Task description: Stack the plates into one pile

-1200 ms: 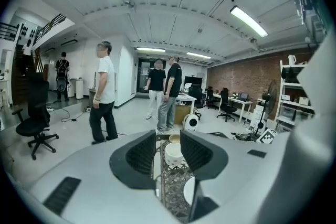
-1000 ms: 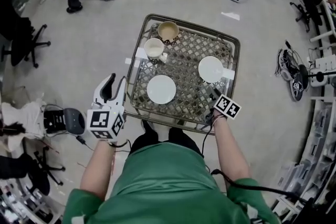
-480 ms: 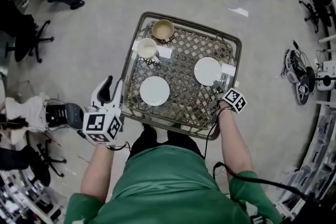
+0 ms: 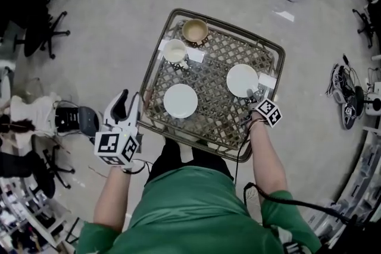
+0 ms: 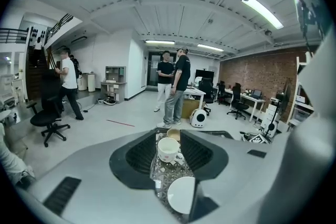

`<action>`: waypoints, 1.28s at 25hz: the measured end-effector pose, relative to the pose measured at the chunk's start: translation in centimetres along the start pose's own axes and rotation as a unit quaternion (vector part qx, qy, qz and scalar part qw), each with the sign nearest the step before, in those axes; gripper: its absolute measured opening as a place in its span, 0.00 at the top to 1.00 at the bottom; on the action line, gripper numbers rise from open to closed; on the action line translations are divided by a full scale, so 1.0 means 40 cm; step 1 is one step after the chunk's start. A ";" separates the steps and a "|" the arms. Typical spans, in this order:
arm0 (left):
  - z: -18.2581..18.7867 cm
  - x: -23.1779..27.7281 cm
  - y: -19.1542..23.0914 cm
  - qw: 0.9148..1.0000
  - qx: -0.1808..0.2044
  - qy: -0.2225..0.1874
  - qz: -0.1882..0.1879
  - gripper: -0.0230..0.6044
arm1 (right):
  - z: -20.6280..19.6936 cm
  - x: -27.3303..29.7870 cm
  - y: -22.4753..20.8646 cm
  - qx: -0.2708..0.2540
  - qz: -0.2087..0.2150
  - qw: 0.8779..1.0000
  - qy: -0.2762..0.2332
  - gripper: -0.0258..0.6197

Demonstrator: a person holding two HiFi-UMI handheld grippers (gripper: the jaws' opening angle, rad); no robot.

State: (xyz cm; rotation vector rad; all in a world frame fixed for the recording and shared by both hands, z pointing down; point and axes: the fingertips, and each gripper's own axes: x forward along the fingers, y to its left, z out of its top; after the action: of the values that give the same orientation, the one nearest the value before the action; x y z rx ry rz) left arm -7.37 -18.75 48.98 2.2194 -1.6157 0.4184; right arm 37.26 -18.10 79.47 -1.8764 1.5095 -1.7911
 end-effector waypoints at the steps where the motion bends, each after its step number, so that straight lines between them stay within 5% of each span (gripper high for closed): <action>1: -0.004 -0.006 0.003 1.000 -0.001 0.001 0.002 0.72 | 0.001 0.003 0.001 -0.003 -0.002 1.000 0.003 0.71; 4: -0.015 -0.022 0.019 1.000 -0.004 0.002 0.009 0.72 | 0.008 0.000 0.010 -0.024 -0.008 1.000 0.005 0.85; 9: -0.032 -0.032 0.038 1.000 -0.011 0.001 0.006 0.72 | 0.010 -0.028 0.073 -0.036 0.042 0.998 -0.015 0.90; 23: -0.004 -0.075 0.076 0.999 -0.011 -0.025 -0.031 0.72 | -0.050 -0.163 0.206 -0.028 0.134 0.990 -0.041 0.91; 32: -0.005 -0.110 0.143 0.998 -0.010 -0.033 -0.046 0.72 | -0.227 -0.186 0.313 -0.009 0.182 0.983 -0.020 0.91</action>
State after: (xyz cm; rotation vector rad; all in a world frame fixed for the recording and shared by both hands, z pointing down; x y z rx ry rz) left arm -14.17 -16.52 47.89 2.3040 -1.5354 0.3064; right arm 24.69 -14.28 68.44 -1.5089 1.7247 -1.5678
